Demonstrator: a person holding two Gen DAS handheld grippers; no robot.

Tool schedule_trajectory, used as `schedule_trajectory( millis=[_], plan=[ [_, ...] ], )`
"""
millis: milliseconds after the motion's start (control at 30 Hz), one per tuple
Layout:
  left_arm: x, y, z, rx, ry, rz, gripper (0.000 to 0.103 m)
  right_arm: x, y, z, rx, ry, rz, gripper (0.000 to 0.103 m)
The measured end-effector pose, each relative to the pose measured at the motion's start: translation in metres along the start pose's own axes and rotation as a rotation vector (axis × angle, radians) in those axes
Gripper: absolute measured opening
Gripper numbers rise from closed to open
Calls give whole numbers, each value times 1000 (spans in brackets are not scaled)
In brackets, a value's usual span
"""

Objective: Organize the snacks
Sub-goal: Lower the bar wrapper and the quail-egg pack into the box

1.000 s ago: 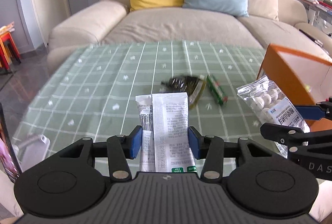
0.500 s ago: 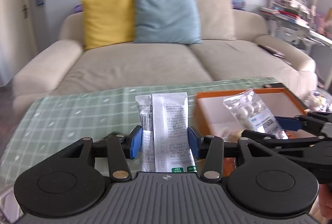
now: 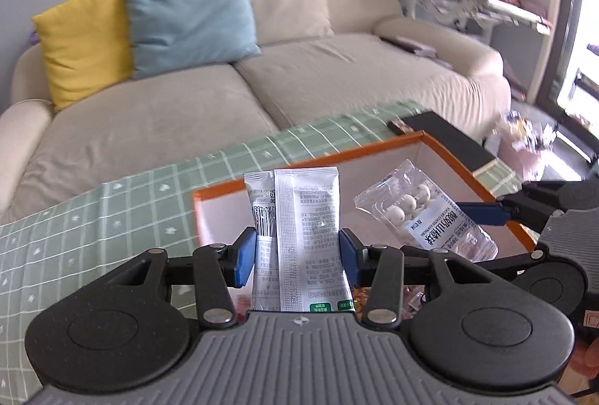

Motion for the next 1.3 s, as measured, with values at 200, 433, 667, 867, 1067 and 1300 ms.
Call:
schedule_trajectory(
  millis=[200, 433, 667, 867, 1067, 1300],
  plan=[
    [-38, 7, 20, -50, 22, -87, 53, -29, 13, 24, 11, 20, -87, 58],
    [-68, 19, 27, -83, 42, -165, 53, -51, 22, 30, 49, 8, -147, 58],
    [-85, 25, 27, -123, 19, -223, 53, -68, 26, 30, 93, 28, -204, 58],
    [-93, 29, 27, -155, -6, -244, 53, -76, 29, 29, 134, 57, -225, 58],
    [-97, 33, 25, -149, -13, -270, 54, -78, 30, 25, 155, 72, -237, 59],
    [-91, 29, 24, -184, -24, -252, 63, -76, 30, 20, 184, 96, -252, 66]
  ],
)
Point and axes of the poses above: each gripper's, at about its wrist camera, not at the fingertips, and x roughly against the way its jaws point, z to its right, y to its underside, the point moved 10 cm from there along -x, roughly the way its jaws point, and after that the axes turned 4 degrees about -z, right-handed, at the moved point
